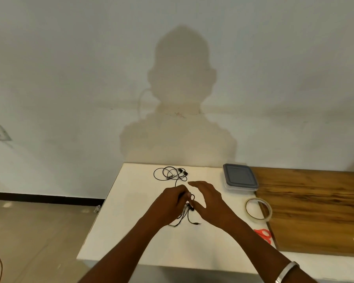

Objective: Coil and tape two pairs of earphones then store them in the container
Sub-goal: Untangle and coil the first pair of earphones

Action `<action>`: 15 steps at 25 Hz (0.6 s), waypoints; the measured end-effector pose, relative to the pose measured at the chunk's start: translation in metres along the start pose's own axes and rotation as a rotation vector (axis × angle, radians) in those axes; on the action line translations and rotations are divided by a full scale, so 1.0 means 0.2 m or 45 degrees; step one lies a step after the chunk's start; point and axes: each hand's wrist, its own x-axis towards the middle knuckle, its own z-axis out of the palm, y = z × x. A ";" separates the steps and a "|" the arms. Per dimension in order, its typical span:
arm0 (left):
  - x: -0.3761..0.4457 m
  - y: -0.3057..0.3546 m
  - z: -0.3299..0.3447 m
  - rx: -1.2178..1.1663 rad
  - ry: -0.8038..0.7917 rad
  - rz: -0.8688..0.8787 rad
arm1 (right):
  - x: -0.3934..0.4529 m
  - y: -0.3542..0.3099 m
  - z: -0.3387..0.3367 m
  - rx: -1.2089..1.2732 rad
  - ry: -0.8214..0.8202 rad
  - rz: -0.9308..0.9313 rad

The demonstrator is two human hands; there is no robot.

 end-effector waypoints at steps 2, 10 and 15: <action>0.04 0.04 -0.03 0.037 0.005 0.021 | 0.03 -0.04 -0.03 -0.113 -0.014 -0.030; 0.01 0.03 -0.16 -0.029 -0.006 -0.083 | 0.05 0.04 -0.25 -0.095 0.243 0.127; 0.03 0.02 -0.16 -0.069 0.026 -0.085 | 0.03 0.09 -0.24 -0.181 0.224 0.201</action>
